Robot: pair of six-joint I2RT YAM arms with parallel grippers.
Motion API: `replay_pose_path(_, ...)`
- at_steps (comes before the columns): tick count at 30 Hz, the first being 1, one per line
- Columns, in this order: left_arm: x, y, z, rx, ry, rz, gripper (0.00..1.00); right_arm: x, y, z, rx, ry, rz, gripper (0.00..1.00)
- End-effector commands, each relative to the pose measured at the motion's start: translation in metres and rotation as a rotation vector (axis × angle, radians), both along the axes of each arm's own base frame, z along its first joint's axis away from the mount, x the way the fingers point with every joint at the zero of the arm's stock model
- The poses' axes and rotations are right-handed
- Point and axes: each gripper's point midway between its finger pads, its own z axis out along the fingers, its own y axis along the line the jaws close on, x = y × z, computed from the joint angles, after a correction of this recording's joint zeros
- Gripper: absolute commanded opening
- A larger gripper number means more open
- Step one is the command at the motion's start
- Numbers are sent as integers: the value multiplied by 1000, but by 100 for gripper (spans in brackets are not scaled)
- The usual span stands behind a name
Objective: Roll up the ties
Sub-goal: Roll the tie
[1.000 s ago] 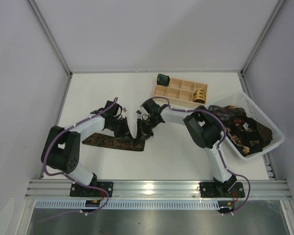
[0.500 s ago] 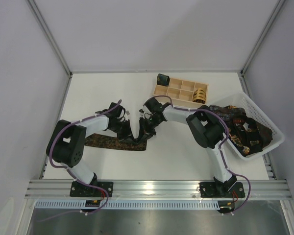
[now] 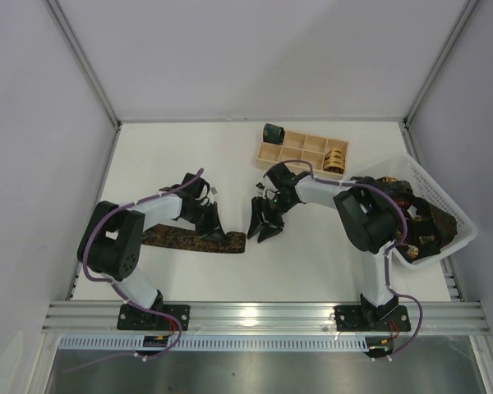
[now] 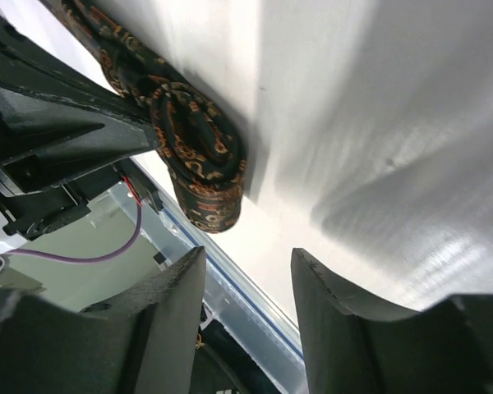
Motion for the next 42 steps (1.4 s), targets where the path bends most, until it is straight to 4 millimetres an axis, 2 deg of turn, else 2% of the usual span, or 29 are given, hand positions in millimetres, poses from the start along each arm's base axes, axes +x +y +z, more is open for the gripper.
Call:
replay_pose_path(1, -17, 23, -26, 123, 36, -21, 2, 2, 16, 7, 71, -35, 35, 52)
replay_pose_path(2, -17, 24, -27, 127, 36, -19, 1, 2, 19, 2, 75, -19, 34, 52)
replay_pose_path(7, -16, 25, -26, 130, 30, -18, 2, 10, 38, 3, 113, -42, 43, 53)
replay_pose_path(12, -9, 23, -21, 119, 13, -15, 2, 11, 40, -3, 100, -37, 46, 53)
replay_pose_path(15, -4, 20, -13, 105, -4, -20, 2, 21, 33, -1, 46, -91, 25, 52)
replay_pose_path(20, 5, 14, 7, 72, -54, -20, 6, 42, 23, 19, -8, -179, -13, 48)
replay_pose_path(24, 16, 10, 25, 61, -94, -19, 8, 60, 28, 31, -1, -234, -7, 47)
replay_pose_path(27, 19, 11, 30, 68, -103, -16, 9, 70, 31, 28, -25, -250, -6, 47)
replay_pose_path(28, 21, 10, 32, 66, -107, -16, 10, 78, 35, 34, -19, -277, -8, 47)
replay_pose_path(31, 22, 9, 38, 56, -117, -11, 12, 89, 44, 36, -6, -301, -6, 45)
replay_pose_path(32, 23, 8, 40, 53, -120, -9, 13, 92, 45, 25, -17, -286, -4, 44)
replay_pose_path(35, 22, 9, 46, 50, -135, -4, 16, 96, 59, 22, 8, -278, 10, 36)
replay_pose_path(36, 22, 9, 47, 51, -137, -4, 17, 96, 61, 14, 5, -261, 10, 34)
replay_pose_path(38, 22, 9, 50, 48, -142, -1, 18, 98, 66, 11, 7, -256, 4, 30)
replay_pose_path(39, 22, 9, 51, 46, -145, 2, 19, 98, 67, 1, -6, -239, 5, 29)
replay_pose_path(42, 20, 7, 55, 28, -149, 9, 20, 91, 71, -10, -20, -220, 30, 26)
